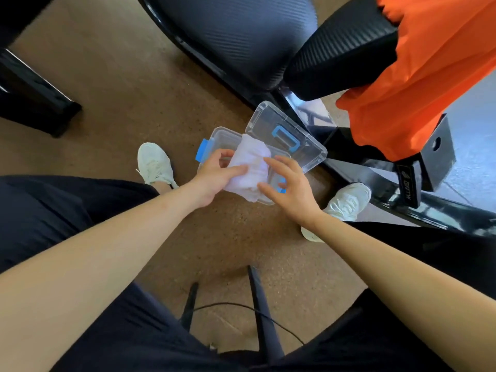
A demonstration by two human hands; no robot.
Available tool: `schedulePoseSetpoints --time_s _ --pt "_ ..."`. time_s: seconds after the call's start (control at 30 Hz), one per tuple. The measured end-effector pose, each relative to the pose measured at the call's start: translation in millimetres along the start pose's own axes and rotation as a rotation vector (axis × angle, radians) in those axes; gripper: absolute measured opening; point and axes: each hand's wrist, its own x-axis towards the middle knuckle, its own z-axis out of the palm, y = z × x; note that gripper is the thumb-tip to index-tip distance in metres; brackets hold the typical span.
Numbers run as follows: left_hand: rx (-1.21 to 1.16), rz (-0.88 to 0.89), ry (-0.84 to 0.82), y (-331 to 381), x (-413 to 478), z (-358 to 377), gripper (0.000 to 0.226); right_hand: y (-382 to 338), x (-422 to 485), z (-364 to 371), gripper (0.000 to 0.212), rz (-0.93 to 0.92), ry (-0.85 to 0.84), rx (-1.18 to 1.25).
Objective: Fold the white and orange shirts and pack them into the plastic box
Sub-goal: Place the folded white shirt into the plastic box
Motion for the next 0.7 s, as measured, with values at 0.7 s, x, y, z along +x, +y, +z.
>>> schedulePoseSetpoints --time_s 0.7 --pt "0.287 0.095 0.286 -97 134 -8 0.036 121 119 134 0.067 0.461 -0.14 0.637"
